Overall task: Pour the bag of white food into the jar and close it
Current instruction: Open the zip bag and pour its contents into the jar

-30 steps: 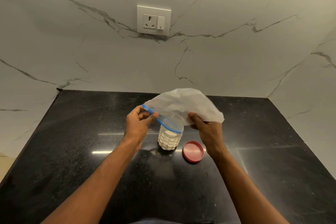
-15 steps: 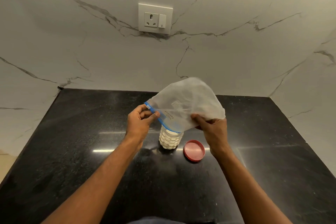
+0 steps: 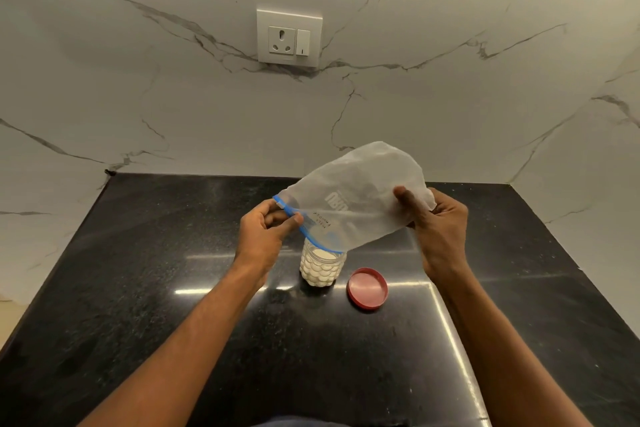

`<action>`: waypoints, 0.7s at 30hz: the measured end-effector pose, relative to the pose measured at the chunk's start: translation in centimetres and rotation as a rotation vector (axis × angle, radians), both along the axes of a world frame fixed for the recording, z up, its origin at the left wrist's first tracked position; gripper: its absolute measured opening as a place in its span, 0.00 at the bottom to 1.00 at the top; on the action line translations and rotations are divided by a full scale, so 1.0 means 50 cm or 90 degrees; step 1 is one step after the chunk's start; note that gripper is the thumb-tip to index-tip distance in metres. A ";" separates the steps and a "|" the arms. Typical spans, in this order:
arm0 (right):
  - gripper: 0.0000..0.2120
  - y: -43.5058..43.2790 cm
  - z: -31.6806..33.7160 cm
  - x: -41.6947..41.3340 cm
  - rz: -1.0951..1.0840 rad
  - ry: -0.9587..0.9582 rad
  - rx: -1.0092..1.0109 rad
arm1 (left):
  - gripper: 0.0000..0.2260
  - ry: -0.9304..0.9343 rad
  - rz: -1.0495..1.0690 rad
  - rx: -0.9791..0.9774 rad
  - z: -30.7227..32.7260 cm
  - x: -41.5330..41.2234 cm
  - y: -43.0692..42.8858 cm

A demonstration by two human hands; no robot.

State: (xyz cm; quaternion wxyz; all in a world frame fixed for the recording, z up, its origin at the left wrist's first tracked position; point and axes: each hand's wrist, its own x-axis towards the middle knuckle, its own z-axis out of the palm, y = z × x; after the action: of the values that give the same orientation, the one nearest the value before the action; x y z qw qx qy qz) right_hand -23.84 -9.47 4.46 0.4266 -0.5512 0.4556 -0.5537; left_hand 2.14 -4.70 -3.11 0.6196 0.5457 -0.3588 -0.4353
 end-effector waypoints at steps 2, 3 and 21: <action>0.10 0.003 0.005 0.000 0.009 0.084 -0.036 | 0.15 0.000 0.002 0.001 0.002 0.001 0.001; 0.20 0.003 0.010 0.000 0.017 0.148 -0.059 | 0.14 0.000 0.002 0.002 0.003 0.001 0.002; 0.05 -0.017 0.103 0.034 -0.073 0.222 -0.239 | 0.12 0.093 -0.029 0.016 0.029 0.001 0.013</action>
State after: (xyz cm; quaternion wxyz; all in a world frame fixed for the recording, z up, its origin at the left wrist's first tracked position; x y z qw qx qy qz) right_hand -22.12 -10.32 9.60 0.1996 -0.6812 0.4421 -0.5483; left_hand 2.17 -4.08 -1.66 0.6272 0.5116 -0.3199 -0.4925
